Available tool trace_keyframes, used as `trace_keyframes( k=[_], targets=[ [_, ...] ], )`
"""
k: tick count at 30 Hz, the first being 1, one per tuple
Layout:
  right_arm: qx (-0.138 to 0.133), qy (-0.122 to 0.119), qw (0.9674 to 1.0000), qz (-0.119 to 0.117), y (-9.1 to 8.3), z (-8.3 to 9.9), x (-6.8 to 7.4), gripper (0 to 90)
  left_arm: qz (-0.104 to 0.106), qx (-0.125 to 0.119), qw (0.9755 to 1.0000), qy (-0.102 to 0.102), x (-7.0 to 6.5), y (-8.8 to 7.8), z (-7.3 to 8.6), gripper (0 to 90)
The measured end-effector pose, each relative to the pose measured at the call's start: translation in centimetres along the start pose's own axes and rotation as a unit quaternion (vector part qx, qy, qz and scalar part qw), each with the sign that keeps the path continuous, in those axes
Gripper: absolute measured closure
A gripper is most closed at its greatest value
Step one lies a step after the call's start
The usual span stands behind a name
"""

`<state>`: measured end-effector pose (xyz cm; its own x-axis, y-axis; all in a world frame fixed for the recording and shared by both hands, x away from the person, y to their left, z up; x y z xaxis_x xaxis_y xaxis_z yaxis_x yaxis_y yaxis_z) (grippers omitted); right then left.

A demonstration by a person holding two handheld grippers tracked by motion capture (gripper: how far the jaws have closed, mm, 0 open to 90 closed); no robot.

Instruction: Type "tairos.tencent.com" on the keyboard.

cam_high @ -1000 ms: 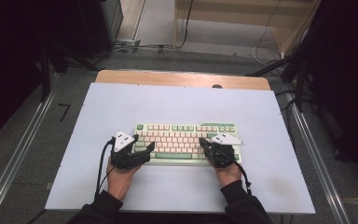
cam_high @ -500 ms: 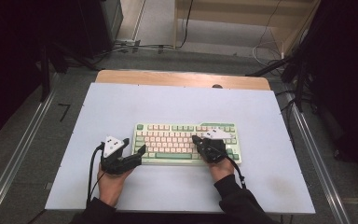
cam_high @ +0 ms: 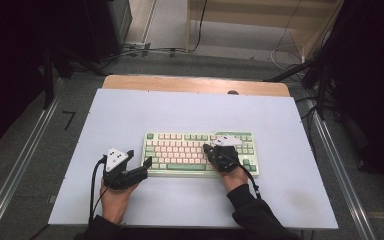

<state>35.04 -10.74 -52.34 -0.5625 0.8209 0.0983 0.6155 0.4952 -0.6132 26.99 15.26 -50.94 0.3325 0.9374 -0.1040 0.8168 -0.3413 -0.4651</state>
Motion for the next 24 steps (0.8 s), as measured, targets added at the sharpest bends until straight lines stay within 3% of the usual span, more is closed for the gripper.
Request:
trace_keyframes(
  k=[14, 24],
  targets=[
    [0.014, 0.003, 0.9999, -0.002, 0.24, 0.05, -0.03, 87.6, -0.001, 0.002, 1.0000, 0.001, -0.01, 0.02, 0.08, 30.1],
    [-0.001, 0.003, 1.0000, -0.007, -0.22, -0.24, 0.14, 87.2, -0.001, 0.001, 1.0000, 0.000, 0.08, -0.01, 0.04, 30.1]
  ],
)
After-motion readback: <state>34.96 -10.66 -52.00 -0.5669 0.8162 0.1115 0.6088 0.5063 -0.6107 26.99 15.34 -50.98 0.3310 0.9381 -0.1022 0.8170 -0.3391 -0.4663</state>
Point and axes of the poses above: each handheld gripper's, and its own axes: y roughly forward along the jaws, z roughly out of its underside, x roughly to its left, the point moved 5 cm from there along y, roughly forward along the jaws, and after that the axes turned 4 degrees about y, right-handed, at the moved point
